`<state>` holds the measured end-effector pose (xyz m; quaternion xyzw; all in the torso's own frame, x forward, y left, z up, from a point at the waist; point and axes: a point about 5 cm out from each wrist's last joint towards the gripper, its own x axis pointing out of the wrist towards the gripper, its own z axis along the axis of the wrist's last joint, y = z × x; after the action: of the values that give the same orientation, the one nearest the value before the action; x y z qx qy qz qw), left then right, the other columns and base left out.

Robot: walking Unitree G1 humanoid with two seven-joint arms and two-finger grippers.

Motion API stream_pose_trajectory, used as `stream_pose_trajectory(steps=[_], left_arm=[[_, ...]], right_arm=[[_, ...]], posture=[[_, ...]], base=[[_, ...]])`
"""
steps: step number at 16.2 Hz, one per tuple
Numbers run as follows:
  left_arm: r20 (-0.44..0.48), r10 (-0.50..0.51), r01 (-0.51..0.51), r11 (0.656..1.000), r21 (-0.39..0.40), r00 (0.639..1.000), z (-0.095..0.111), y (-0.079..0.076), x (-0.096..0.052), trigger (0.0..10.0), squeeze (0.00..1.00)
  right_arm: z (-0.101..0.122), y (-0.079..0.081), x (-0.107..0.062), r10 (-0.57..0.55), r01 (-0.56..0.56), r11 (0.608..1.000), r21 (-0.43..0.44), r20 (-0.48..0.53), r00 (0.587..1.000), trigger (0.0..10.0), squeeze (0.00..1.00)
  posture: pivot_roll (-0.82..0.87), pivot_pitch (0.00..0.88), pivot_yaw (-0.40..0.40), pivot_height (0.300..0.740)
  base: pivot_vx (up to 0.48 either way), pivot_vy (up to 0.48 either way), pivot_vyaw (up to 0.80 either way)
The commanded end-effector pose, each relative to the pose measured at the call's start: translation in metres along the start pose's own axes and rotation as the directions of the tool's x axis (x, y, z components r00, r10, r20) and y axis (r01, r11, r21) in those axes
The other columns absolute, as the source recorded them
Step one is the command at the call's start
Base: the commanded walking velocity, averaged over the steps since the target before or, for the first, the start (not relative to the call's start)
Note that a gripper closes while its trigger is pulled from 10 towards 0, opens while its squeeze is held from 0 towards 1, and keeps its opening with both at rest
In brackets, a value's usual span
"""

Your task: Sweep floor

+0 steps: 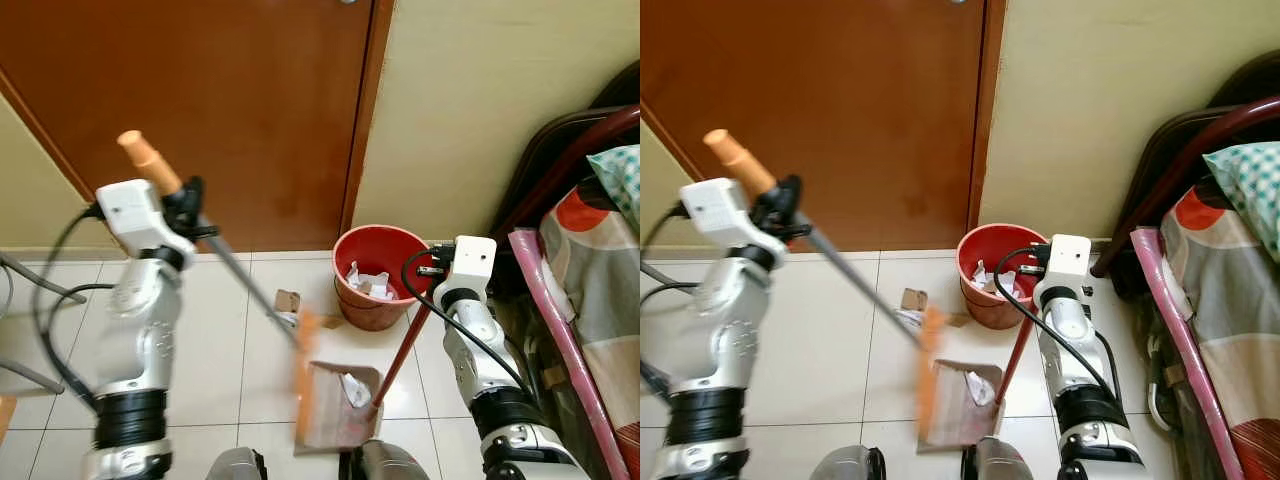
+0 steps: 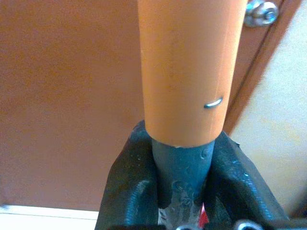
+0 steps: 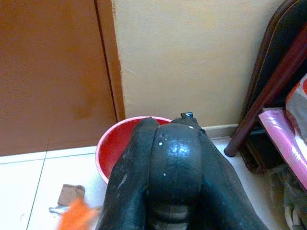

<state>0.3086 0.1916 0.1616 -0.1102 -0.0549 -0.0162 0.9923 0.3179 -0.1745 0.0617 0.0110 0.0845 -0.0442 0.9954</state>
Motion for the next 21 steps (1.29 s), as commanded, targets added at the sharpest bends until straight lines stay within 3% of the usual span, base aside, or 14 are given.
stream_pose_trajectory(steps=[1, 4, 7, 10, 13, 15, 20, 21], left_arm=[[0.062, -0.057, 0.054, 0.997, 0.051, 0.996, 0.013, -0.005, -0.003, 10.0, 0.0], [0.033, -0.116, 0.112, 0.988, 0.102, 0.993, 0.006, -0.014, -0.012, 10.0, 0.0], [-0.054, -0.155, 0.161, 0.975, 0.154, 0.986, -0.018, -0.022, -0.029, 10.0, 0.0], [-0.154, -0.152, 0.185, 0.956, 0.228, 0.976, -0.048, -0.019, -0.05, 10.0, 0.0], [-0.206, -0.063, 0.133, 0.928, 0.347, 0.976, -0.068, -0.003, -0.06, 10.0, 0.0], [-0.23, -0.031, 0.123, 0.908, 0.4, 0.973, -0.076, 0.001, -0.062, 10.0, 0.0], [-0.245, -0.038, 0.134, 0.912, 0.389, 0.969, -0.087, -0.003, -0.066, 10.0, 0.0], [-0.243, -0.044, 0.138, 0.912, 0.385, 0.969, -0.09, -0.006, -0.064, 10.0, 0.0]], right_arm=[[-0.004, -0.002, -0.003, 0.019, -0.019, 1.0, -0.012, -0.014, 1.0, 10.0, 0.0], [-0.002, -0.004, -0.008, 0.042, -0.042, 0.999, -0.007, 0.007, 0.999, 10.0, 0.0], [0.004, -0.01, -0.018, 0.069, -0.072, 0.996, 0.051, 0.066, 0.995, 10.0, 0.0], [0.039, -0.01, -0.031, 0.097, -0.1, 0.995, 0.002, 0.229, 0.969, 10.0, 0.0], [0.053, -0.004, -0.038, 0.125, -0.142, 0.988, 0.053, 0.242, 0.962, 10.0, 0.0], [0.071, 0.01, -0.037, 0.172, -0.199, 0.977, 0.081, 0.261, 0.95, 10.0, 0.0], [0.116, 0.029, -0.028, 0.226, -0.288, 0.947, 0.144, 0.34, 0.913, 10.0, 0.0], [0.137, 0.028, -0.028, 0.228, -0.301, 0.944, 0.138, 0.388, 0.893, 10.0, 0.0]], posture=[[-0.01, 0.112, -0.033, 0.74], [-0.01, 0.111, -0.035, 0.74], [-0.01, 0.109, -0.036, 0.74], [-0.01, 0.104, -0.03, 0.74], [-0.02, 0.092, -0.023, 0.74], [-0.02, 0.083, -0.022, 0.74], [-0.03, 0.071, -0.028, 0.74], [-0.03, 0.067, -0.034, 0.74]], base=[[0.0, 0.0, 0.0], [0.0, 0.0, 0.0], [0.0, 0.0, 0.0], [0.0, 0.0, 0.0], [0.0, 0.0, 0.0], [0.0, 0.0, 0.0], [0.0, 0.0, 0.0], [0.0, 0.0, 0.0]])
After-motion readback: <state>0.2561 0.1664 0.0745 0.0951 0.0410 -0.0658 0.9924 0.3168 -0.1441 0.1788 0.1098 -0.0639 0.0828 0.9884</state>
